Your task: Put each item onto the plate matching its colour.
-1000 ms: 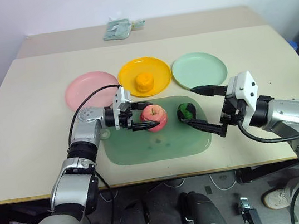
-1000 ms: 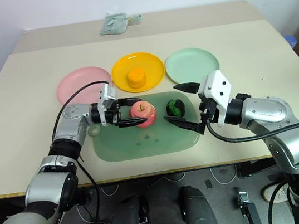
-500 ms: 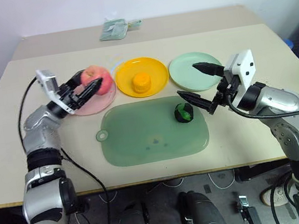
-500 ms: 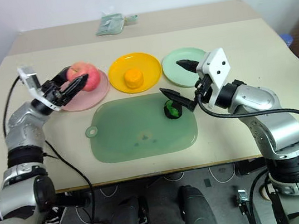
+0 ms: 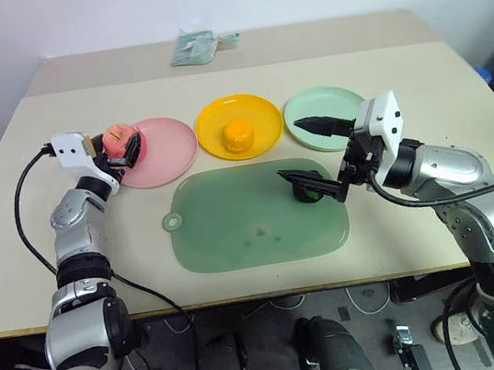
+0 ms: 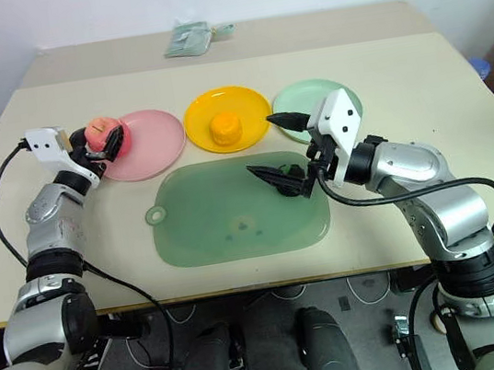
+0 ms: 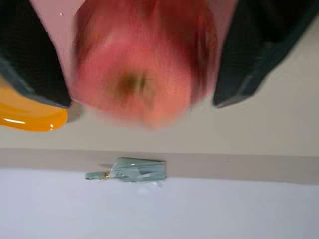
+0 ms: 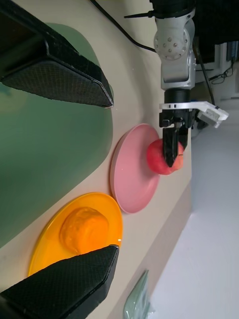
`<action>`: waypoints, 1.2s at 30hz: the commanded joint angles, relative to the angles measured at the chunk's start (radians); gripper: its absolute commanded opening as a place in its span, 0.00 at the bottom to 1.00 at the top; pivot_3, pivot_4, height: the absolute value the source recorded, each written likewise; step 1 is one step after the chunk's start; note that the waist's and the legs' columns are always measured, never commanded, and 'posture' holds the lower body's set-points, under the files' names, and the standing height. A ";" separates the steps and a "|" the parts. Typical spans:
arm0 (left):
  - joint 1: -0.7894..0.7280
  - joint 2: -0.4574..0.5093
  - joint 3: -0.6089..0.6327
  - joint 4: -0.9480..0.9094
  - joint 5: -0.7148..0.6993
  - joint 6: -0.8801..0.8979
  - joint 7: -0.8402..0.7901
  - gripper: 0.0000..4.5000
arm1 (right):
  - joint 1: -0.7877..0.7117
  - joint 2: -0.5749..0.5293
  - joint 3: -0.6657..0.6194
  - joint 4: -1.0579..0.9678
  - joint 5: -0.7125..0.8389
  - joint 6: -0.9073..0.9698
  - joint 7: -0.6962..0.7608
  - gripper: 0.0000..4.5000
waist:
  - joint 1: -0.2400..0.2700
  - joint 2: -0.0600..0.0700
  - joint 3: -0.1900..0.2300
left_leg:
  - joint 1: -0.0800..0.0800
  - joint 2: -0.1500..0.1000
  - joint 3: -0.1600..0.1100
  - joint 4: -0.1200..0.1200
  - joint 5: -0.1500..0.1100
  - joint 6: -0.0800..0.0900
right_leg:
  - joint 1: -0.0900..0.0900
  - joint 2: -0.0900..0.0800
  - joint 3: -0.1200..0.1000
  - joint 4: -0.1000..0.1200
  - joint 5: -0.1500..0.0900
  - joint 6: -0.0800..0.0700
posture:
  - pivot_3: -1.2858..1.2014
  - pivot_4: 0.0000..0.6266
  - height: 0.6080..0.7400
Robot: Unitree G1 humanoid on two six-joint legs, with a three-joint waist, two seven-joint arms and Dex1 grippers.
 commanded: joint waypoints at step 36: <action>0.267 0.231 -0.170 -0.689 -0.327 0.549 -0.853 1.00 | 0.009 0.009 0.170 0.232 -0.300 0.043 -0.059 0.74 | -0.021 0.000 0.000 | 0.000 0.001 0.000 0.000 0.001 -0.001 | 0.000 0.000 0.000 0.000 -0.001 -0.002 | 0.52 0.24 1.00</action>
